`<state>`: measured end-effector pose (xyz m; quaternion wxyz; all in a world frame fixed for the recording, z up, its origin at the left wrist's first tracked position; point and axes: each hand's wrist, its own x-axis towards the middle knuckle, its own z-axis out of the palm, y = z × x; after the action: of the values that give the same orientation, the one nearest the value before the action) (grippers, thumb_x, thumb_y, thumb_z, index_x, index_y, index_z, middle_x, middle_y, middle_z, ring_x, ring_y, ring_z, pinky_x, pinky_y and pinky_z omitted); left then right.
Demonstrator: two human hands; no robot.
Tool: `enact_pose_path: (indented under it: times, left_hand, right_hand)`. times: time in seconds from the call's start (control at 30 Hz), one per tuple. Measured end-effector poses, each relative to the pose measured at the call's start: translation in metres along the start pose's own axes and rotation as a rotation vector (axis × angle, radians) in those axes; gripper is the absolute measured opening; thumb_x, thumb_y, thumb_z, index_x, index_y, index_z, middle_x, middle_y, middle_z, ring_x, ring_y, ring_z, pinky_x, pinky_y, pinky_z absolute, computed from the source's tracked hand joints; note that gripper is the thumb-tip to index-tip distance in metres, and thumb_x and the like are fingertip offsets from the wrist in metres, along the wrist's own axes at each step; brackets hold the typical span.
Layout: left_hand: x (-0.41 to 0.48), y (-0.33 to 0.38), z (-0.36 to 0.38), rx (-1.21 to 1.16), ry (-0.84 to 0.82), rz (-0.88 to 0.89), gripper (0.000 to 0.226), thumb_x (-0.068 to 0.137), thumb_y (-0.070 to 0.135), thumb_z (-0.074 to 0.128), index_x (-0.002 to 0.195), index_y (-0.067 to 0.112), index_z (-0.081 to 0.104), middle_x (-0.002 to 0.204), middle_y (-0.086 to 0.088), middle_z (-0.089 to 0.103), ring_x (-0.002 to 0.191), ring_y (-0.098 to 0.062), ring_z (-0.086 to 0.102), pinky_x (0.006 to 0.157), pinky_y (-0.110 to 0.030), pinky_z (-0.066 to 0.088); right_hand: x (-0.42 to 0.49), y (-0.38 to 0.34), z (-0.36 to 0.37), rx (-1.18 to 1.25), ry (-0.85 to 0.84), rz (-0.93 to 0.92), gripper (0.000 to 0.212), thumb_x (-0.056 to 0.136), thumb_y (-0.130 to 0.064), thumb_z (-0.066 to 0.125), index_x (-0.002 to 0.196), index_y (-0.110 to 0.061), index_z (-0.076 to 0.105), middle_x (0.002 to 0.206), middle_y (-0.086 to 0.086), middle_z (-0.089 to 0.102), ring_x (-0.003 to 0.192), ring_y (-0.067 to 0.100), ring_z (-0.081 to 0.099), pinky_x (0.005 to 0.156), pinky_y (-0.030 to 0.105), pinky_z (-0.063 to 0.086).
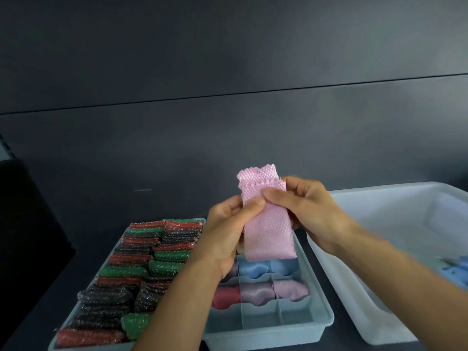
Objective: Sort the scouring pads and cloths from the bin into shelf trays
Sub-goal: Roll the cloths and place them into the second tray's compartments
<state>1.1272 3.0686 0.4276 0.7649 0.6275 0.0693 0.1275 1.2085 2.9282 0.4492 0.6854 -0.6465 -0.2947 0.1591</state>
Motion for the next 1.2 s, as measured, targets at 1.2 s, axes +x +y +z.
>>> enact_pose_path:
  times: [1.2]
  left_hand:
    - [-0.039, -0.004, -0.081, -0.017, -0.216, 0.011, 0.024, 0.081, 0.009, 0.051, 0.079, 0.014, 0.075, 0.079, -0.011, 0.068, 0.068, -0.025, 0.067, 0.062, -0.031, 0.057]
  right_hand:
    - [-0.021, 0.031, 0.042, 0.263, -0.317, 0.154, 0.03, 0.086, -0.003, 0.046, 0.082, -0.009, 0.075, 0.078, 0.013, 0.066, 0.061, 0.021, 0.054, 0.056, 0.029, 0.047]
